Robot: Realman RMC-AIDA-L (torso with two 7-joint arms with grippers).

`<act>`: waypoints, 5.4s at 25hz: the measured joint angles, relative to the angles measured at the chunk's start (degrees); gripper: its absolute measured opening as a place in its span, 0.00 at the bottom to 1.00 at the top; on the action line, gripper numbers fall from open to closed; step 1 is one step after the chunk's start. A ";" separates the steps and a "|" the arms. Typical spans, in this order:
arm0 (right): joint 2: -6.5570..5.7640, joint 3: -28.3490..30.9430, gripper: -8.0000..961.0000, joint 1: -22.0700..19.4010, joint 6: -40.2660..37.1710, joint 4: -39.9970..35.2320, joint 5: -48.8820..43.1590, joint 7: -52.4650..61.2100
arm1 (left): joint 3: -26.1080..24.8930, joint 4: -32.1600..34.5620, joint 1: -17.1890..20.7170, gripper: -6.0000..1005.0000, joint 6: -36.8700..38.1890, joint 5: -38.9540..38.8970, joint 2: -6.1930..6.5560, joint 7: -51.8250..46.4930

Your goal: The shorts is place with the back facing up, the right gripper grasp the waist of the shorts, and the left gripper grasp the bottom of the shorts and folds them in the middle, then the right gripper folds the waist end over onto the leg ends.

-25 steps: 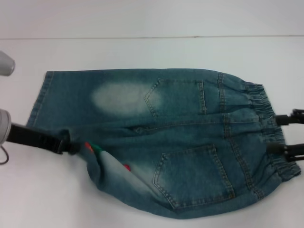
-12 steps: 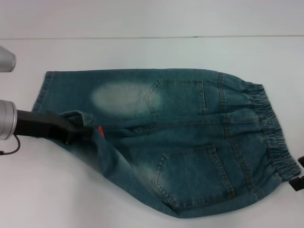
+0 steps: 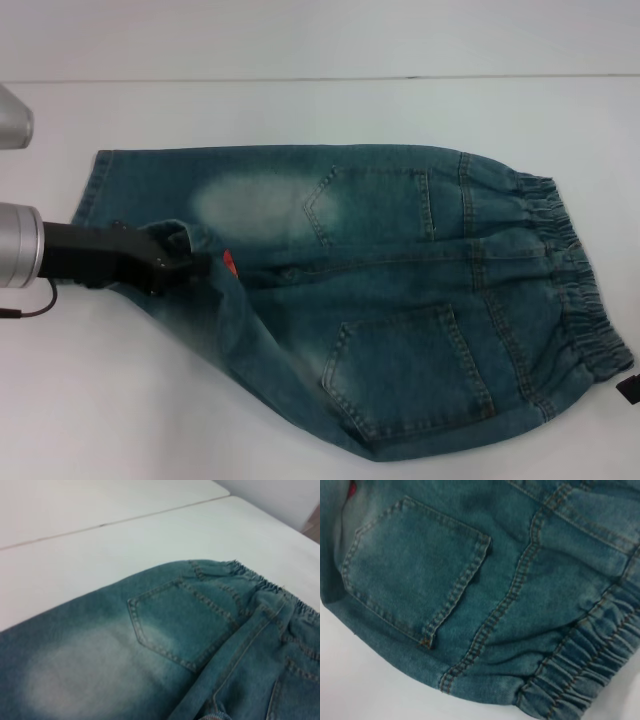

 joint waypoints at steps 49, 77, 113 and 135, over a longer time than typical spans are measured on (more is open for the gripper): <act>-1.13 9.64 0.19 -6.48 5.45 9.63 11.94 -23.34 | -0.27 -0.78 -0.67 0.07 -1.39 -3.37 -0.13 0.38; -1.52 18.91 0.05 -8.61 9.28 4.14 32.46 -17.27 | -4.05 -1.88 -0.68 0.07 -18.94 -3.87 0.28 -1.57; -4.77 7.72 0.13 0.69 34.98 20.80 31.56 -15.31 | -3.67 -5.08 -1.78 0.07 -28.53 0.47 0.68 -13.22; -4.85 6.00 0.88 -2.82 34.41 17.89 34.13 -15.22 | -3.81 -5.58 -3.59 0.67 -16.32 -5.67 1.66 -5.14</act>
